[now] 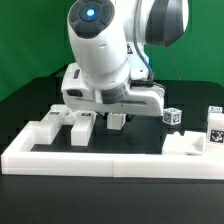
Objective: Assemble chair
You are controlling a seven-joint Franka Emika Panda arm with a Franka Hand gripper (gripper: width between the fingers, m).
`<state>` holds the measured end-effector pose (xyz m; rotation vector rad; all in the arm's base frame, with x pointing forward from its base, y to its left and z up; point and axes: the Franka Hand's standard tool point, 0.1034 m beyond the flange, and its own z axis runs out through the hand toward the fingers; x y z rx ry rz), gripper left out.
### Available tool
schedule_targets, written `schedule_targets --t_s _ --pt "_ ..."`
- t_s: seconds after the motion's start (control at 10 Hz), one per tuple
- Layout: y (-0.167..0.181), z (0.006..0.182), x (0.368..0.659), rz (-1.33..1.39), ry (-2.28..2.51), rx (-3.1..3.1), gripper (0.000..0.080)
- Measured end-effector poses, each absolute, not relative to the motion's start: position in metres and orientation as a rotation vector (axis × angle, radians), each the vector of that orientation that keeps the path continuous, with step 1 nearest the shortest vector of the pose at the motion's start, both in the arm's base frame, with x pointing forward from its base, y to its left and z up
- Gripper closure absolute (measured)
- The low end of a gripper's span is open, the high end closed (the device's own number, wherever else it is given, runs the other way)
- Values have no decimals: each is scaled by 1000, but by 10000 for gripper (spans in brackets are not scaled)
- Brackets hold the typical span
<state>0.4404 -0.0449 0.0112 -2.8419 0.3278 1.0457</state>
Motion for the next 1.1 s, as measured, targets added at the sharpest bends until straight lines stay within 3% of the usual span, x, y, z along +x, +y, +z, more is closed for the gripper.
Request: schedule_targets --t_s 0.1,0.5,0.8,1.0,1.1 --pt "-45 11 440 1046 328 -2842 512" --pt "-45 15 444 1045 335 -2840 512" --pt "-31 50 467 980 398 -2865 511" --pt "-15 84 489 953 523 -2881 511" --pt "-16 87 495 938 522 -2884 511"
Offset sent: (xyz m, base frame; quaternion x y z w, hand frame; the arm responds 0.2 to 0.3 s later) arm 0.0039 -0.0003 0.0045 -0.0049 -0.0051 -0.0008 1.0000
